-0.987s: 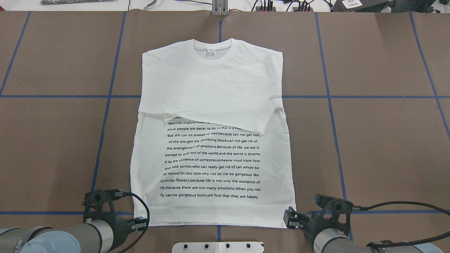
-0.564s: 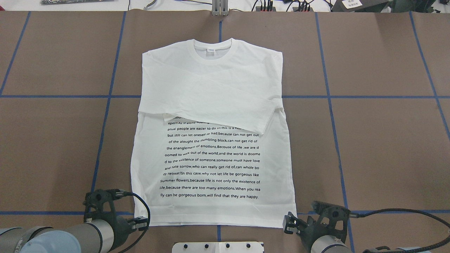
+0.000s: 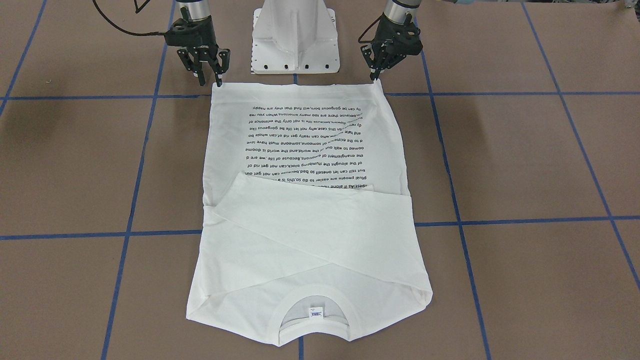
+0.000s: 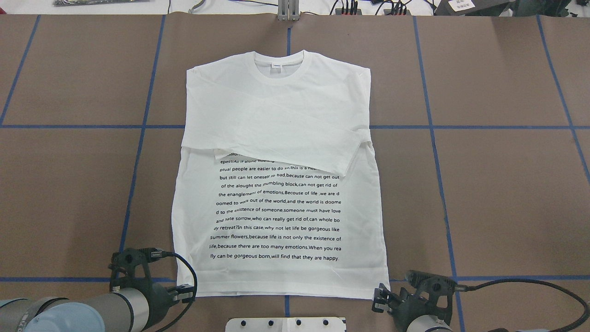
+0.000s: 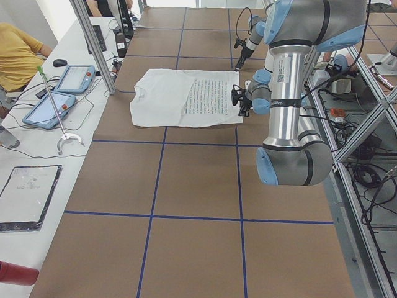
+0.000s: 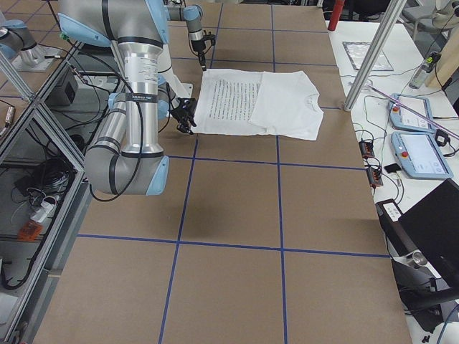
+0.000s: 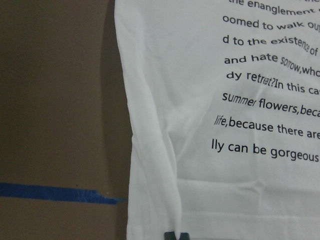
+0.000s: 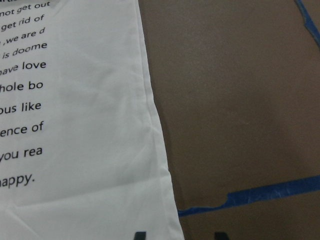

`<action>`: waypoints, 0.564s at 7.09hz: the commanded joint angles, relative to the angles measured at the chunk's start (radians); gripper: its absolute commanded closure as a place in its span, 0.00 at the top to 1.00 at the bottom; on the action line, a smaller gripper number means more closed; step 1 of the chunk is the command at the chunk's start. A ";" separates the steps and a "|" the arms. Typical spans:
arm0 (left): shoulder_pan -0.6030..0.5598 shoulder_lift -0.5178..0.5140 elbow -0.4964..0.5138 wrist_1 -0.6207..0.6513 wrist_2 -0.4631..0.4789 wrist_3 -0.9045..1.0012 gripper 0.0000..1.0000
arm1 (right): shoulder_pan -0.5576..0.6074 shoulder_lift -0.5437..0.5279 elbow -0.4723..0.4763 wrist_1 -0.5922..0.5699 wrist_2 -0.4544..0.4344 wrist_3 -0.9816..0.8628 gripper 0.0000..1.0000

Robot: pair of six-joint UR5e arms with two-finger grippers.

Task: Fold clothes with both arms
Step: 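Grasp the hem corners nearest the robot with both grippers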

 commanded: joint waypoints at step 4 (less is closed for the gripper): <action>-0.001 0.000 -0.006 -0.001 0.000 0.001 0.00 | -0.005 0.031 -0.032 -0.009 -0.030 -0.005 0.48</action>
